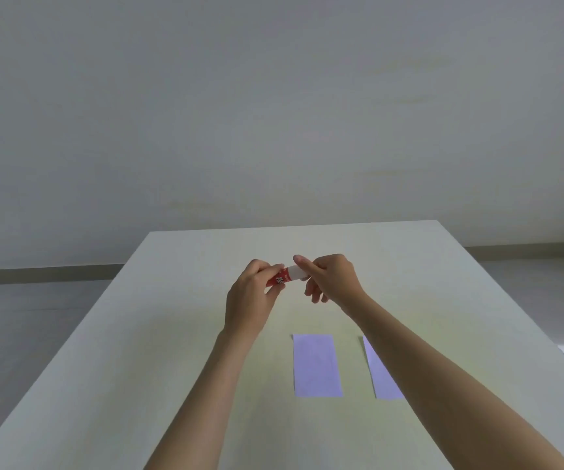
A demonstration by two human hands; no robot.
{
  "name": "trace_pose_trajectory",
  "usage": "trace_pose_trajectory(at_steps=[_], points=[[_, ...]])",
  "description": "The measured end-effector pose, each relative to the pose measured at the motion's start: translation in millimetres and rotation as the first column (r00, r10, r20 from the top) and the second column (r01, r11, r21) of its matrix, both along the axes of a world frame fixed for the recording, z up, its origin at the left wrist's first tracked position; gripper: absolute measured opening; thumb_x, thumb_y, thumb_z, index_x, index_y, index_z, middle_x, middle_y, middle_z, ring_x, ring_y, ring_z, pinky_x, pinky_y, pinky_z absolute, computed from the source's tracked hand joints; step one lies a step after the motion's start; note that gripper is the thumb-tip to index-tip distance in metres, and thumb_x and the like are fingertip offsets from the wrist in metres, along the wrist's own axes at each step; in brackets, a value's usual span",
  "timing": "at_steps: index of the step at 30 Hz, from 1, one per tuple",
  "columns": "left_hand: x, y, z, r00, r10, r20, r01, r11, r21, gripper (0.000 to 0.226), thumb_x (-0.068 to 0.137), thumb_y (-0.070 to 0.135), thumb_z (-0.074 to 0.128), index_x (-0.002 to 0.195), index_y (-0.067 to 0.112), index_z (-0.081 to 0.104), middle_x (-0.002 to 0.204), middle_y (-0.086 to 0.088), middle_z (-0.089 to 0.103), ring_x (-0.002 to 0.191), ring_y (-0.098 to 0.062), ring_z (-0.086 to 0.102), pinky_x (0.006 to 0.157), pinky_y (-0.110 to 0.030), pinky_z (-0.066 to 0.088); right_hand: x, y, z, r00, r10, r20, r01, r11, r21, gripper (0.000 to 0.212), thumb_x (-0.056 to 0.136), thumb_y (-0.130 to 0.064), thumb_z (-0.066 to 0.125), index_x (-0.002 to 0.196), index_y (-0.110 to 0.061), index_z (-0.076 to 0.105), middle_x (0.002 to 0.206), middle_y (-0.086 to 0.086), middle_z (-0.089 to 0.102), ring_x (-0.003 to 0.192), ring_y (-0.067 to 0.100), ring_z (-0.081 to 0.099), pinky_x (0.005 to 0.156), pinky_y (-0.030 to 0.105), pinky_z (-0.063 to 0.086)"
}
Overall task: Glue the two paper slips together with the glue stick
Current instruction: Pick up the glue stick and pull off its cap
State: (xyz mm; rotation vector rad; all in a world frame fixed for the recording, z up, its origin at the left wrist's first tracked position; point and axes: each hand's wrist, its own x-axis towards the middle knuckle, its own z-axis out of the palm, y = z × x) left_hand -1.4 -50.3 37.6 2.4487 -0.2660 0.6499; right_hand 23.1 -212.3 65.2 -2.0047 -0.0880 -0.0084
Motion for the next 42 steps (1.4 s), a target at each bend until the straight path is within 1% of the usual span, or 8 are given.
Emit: trace_pose_trajectory(at_steps=[5, 8, 14, 19, 22, 28, 36, 42], points=[[-5, -10, 6, 1.000, 0.004, -0.022, -0.003, 0.998, 0.059, 0.030, 0.081, 0.020, 0.072, 0.111, 0.021, 0.067, 0.098, 0.003, 0.061, 0.080, -0.016, 0.060, 0.061, -0.025, 0.043, -7, -21, 3, 0.989, 0.146, 0.001, -0.146, 0.986, 0.082, 0.018, 0.085, -0.017, 0.067, 0.100, -0.005, 0.066, 0.077, 0.006, 0.067, 0.061, 0.017, 0.064, 0.053, 0.024, 0.050], [-6, -14, 7, 0.999, 0.000, -0.039, 0.003, 0.998, 0.069, 0.032, 0.082, 0.023, 0.071, 0.114, 0.022, 0.066, 0.098, 0.005, 0.061, 0.079, -0.014, 0.057, 0.062, -0.023, 0.041, -11, -26, 7, 0.988, 0.150, -0.037, -0.148, 0.988, 0.055, 0.037, 0.082, -0.033, 0.070, 0.116, -0.019, 0.060, 0.086, 0.003, 0.067, 0.063, 0.019, 0.067, 0.052, 0.023, 0.049], [-7, -21, 11, 0.998, -0.018, -0.055, 0.022, 0.997, 0.080, 0.033, 0.083, 0.023, 0.070, 0.116, 0.023, 0.065, 0.100, 0.005, 0.061, 0.083, -0.014, 0.060, 0.063, -0.022, 0.040, -11, -24, 6, 0.993, 0.104, -0.060, -0.108, 0.991, -0.077, 0.034, 0.089, -0.035, 0.059, 0.078, -0.004, 0.066, 0.057, 0.003, 0.064, 0.040, 0.014, 0.058, 0.046, 0.022, 0.045], [-7, -17, 9, 0.998, -0.019, -0.067, 0.026, 0.995, 0.096, 0.033, 0.083, 0.025, 0.069, 0.116, 0.023, 0.066, 0.099, 0.005, 0.062, 0.082, -0.016, 0.060, 0.062, -0.022, 0.038, -10, -28, 7, 0.983, 0.178, -0.048, -0.179, 0.984, -0.020, 0.034, 0.079, -0.036, 0.073, 0.107, -0.022, 0.062, 0.082, 0.003, 0.071, 0.050, 0.012, 0.066, 0.054, 0.024, 0.047], [-7, -18, 9, 0.998, -0.025, -0.065, 0.031, 0.995, 0.099, 0.033, 0.083, 0.025, 0.069, 0.116, 0.023, 0.066, 0.098, 0.004, 0.062, 0.078, -0.015, 0.058, 0.061, -0.023, 0.039, -9, -22, 9, 0.987, 0.122, -0.103, -0.130, 0.989, -0.071, 0.041, 0.086, -0.049, 0.059, 0.082, -0.010, 0.066, 0.059, 0.003, 0.067, 0.038, 0.013, 0.060, 0.048, 0.023, 0.047], [-4, -15, 10, 0.997, -0.016, -0.074, 0.023, 0.995, 0.096, 0.035, 0.083, 0.027, 0.070, 0.117, 0.023, 0.065, 0.098, 0.004, 0.062, 0.079, -0.017, 0.059, 0.062, -0.024, 0.039, -5, -34, 8, 0.989, 0.139, 0.042, -0.137, 0.990, -0.039, 0.011, 0.085, -0.013, 0.065, 0.093, -0.008, 0.070, 0.070, 0.003, 0.066, 0.057, 0.020, 0.064, 0.063, 0.032, 0.047], [-3, -4, 4, 0.999, 0.008, -0.047, -0.008, 1.000, 0.009, 0.028, 0.081, 0.023, 0.071, 0.108, 0.024, 0.069, 0.088, 0.000, 0.064, 0.073, -0.021, 0.059, 0.061, -0.025, 0.039, 28, -118, -12, 0.938, -0.339, 0.069, 0.345, 0.929, -0.130, 0.025, 0.079, -0.004, 0.069, 0.104, -0.004, 0.063, 0.082, 0.010, 0.065, 0.044, 0.004, 0.062, 0.039, 0.009, 0.043], [-2, -5, 1, 0.999, 0.006, -0.052, -0.007, 0.999, -0.032, 0.026, 0.082, 0.023, 0.070, 0.107, 0.027, 0.070, 0.069, 0.003, 0.057, 0.064, -0.020, 0.051, 0.056, -0.026, 0.036, 22, -166, -57, 0.873, -0.485, 0.054, 0.468, 0.800, -0.376, 0.025, 0.084, -0.004, 0.055, 0.106, -0.004, 0.067, 0.104, 0.020, 0.070, 0.089, 0.034, 0.063, 0.069, 0.027, 0.042]])
